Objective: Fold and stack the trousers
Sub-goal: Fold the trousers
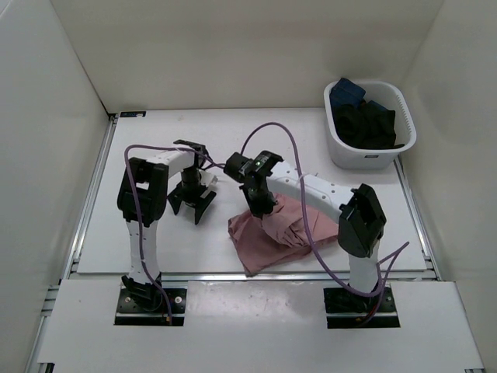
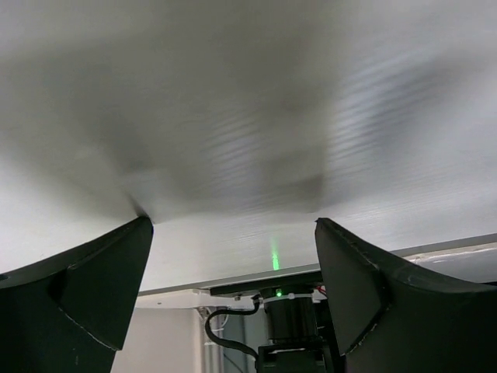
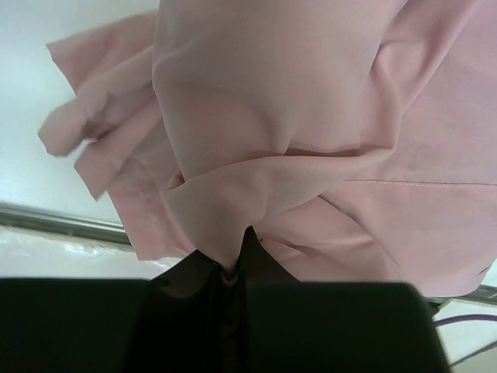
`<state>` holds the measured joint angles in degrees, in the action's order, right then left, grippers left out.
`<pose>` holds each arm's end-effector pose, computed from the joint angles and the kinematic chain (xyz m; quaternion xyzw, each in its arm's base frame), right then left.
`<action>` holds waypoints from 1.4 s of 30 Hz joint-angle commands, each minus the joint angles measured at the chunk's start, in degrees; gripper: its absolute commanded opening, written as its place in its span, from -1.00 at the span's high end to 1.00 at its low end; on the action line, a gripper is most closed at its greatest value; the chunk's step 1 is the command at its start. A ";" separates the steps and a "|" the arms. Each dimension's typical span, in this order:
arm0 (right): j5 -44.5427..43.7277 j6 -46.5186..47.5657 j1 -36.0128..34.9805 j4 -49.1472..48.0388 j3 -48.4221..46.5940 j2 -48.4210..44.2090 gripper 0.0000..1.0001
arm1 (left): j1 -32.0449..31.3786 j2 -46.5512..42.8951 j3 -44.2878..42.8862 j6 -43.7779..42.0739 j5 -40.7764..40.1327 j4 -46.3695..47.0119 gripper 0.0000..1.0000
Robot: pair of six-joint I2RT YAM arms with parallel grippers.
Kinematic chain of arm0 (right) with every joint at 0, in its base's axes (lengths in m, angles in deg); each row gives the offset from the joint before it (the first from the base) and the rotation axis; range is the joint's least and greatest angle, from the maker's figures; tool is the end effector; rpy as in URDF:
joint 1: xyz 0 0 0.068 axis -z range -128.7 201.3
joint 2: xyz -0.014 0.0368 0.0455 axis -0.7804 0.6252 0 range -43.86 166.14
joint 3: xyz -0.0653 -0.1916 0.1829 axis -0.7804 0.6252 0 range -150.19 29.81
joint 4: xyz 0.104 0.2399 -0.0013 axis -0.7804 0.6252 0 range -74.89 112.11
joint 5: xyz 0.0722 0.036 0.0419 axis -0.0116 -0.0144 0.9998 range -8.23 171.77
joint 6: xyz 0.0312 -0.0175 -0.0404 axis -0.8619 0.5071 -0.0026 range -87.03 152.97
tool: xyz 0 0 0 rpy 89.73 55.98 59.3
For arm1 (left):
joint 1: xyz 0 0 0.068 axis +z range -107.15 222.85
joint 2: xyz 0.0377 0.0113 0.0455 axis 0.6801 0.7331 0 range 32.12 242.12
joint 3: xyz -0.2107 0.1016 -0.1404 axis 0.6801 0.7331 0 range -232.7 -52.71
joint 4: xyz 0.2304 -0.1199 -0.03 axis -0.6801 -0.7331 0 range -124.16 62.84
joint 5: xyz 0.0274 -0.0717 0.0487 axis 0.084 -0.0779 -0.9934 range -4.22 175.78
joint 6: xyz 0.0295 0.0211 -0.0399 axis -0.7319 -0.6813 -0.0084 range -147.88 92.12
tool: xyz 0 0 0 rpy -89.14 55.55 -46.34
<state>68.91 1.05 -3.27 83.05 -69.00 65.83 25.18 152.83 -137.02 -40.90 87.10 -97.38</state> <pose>0.2278 0.3067 0.2680 -0.1835 0.9719 -0.0149 0.1469 0.3392 -0.1090 0.1384 -0.2602 -0.9546 0.0056 0.1448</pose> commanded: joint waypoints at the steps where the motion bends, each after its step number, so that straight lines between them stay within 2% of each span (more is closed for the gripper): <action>1: -1.02 2.30 -1.68 -1.31 2.03 -5.36 0.89 | 2.72 2.34 -0.85 -0.96 2.81 7.47 -0.95; 4: -0.15 2.92 -2.30 -3.69 5.02 -7.29 0.85 | 3.87 2.34 -1.47 -0.96 1.67 7.46 -0.97; 5: 0.38 3.61 -2.82 -5.09 6.33 -7.30 0.73 | 3.87 2.34 -2.08 -0.96 1.67 7.46 -0.97; 6: 0.38 4.84 -2.83 -5.71 7.13 -7.82 0.53 | 4.48 2.34 -2.08 -0.96 0.97 7.46 -0.97; 7: 0.38 5.37 -3.52 -6.24 7.66 -7.82 0.16 | 5.10 2.34 -2.08 -0.44 0.35 7.46 -0.97; 8: 0.99 6.51 -3.53 -6.24 8.18 -7.82 -0.52 | 5.10 2.34 -2.08 -0.43 0.35 7.46 -0.97; 9: 1.00 8.87 -4.84 -6.24 8.19 -8.61 -0.74 | 5.80 2.34 -1.56 -0.43 -0.17 7.46 -0.97; 11: 1.00 11.87 -5.38 -6.24 10.47 -11.41 -0.89 | 6.33 0.42 -1.56 -1.13 -0.79 6.93 -0.97; 14: 1.61 15.92 -6.17 -11.31 16.24 -20.71 -0.95 | 6.33 -2.74 -2.43 -2.71 -2.99 6.41 -0.97; 17: 1.00 14.71 -2.32 -18.70 23.72 -33.11 -0.98 | 3.45 -5.99 -5.84 -4.03 -3.52 3.69 -0.97; 20: 4.50 10.84 9.52 -27.05 32.95 -40.77 -0.70 | -0.76 -7.93 -11.98 -6.31 -1.59 0.27 -0.97; 22: 3.90 8.21 13.33 -27.60 37.34 -42.10 -0.44 | -3.50 -8.46 -16.39 -6.93 -1.59 -1.14 -0.97; 23: 3.38 5.23 17.43 -27.60 38.93 -42.97 -0.33 | -6.90 -8.47 -22.15 -7.54 -1.59 -1.85 -0.97; 24: 2.76 3.29 19.65 -29.43 40.78 -43.50 0.03 | -8.85 -7.95 -25.34 -7.55 -1.59 -3.42 -0.97; 25: 2.76 1.53 22.02 -30.14 44.10 -43.51 0.16 | -10.87 -7.42 -28.51 -8.33 -0.80 -4.39 -1.00; 26: 3.54 -0.49 26.57 -31.28 45.88 -43.51 0.21 | -15.16 -6.72 -32.63 -8.86 0.42 -5.19 -1.00; 28: 9.94 -1.91 31.77 -35.32 48.78 -42.20 0.26 | -19.40 -6.71 -31.89 -9.57 2.18 -5.19 -1.00; 29: 11.44 -1.92 32.58 -36.38 50.71 -40.45 0.26 | -23.07 -6.71 -30.23 -10.09 4.28 -5.19 -1.00; 30: 12.07 -1.92 33.20 -36.39 50.73 -39.47 0.26 | -24.85 -7.84 -24.73 -10.10 4.30 -5.19 -1.00; 32: 12.07 -1.92 33.90 -36.39 51.69 -36.93 -0.25 | -27.75 -9.25 -17.76 -9.49 4.30 -1.60 -1.00; 33: 11.29 -2.52 34.52 -36.39 53.17 -36.39 -0.56 | -30.03 -10.48 -11.46 -9.48 4.30 -0.29 -1.00; 34: 11.28 -2.53 35.14 -36.39 53.89 -36.39 -0.89 | -31.01 -10.49 -8.70 -8.70 4.30 0.95 -1.00; 35: 10.58 -3.31 35.14 -36.39 54.68 -36.39 -0.96 | -31.98 -11.27 -6.33 -7.65 4.30 3.05 -1.00; 37: 9.96 -3.32 35.14 -37.44 56.52 -35.78 -0.98 | -33.39 -11.28 -0.70 -6.50 3.35 4.90 -1.00; 39: 11.09 -3.85 35.76 -37.44 57.22 -33.85 -0.89 | -34.27 -11.28 2.65 -5.36 -1.11 8.66 -1.00; 41: 13.11 -5.16 35.76 -36.92 58.36 -31.65 -0.55 | -34.27 -10.75 6.96 -4.47 -6.57 12.10 -1.00; 42: 14.00 -6.04 35.76 -37.44 59.07 -31.64 -0.43 | -34.27 -10.75 8.10 -4.47 -12.69 13.95 -1.00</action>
<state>80.08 -2.60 32.19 46.27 -12.06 32.68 -9.42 144.26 -131.10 -47.08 85.66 -90.43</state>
